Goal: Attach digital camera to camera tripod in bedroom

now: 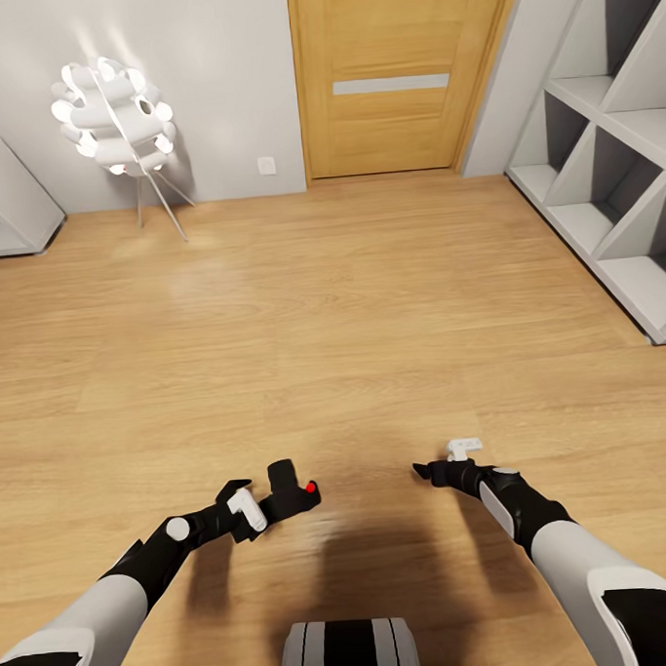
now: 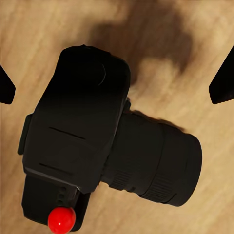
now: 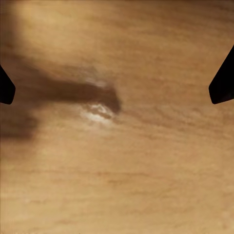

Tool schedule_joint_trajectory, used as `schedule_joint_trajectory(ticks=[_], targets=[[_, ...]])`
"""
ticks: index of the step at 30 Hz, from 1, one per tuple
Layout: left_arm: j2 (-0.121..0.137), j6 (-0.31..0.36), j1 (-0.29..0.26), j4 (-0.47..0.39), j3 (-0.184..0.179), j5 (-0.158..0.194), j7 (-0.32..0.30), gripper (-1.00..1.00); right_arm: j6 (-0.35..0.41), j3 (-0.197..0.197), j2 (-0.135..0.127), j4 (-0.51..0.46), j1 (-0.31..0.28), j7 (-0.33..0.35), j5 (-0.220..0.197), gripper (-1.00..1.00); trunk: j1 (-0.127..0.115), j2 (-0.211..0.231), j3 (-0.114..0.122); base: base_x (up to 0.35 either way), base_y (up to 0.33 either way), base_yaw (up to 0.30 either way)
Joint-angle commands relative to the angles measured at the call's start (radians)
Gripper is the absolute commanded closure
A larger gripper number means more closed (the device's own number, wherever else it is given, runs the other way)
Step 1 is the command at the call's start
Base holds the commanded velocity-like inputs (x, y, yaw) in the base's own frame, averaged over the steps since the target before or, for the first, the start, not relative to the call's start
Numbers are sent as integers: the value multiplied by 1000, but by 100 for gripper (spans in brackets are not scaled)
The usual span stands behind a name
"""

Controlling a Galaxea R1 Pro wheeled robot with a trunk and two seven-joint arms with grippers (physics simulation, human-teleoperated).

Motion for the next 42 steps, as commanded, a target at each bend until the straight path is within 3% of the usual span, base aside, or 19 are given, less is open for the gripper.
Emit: schedule_joint_trajectory(ticks=[1,15,21,34,42], targets=[[0,-4,0,0,-1,-6,0,-100,7,1,0,-2,0,2,-5,-100,0,0,-1,0,0,-7],[-1,-3,0,4,0,-7,8,-100,6,0,-1,-3,0,1,-5,-100,0,0,-1,0,0,-1],[-7,-26,10,-11,-34,-28,-5,-100,3,3,11,3,2,4,-2,-100,0,0,-1,0,0,0],[-75,38,12,57,-27,42,11,-100,3,3,9,7,2,8,5,-100,0,0,-1,0,0,0],[-69,43,12,102,-22,85,5,-100,3,3,7,7,2,8,4,-100,0,0,-1,0,0,0]])
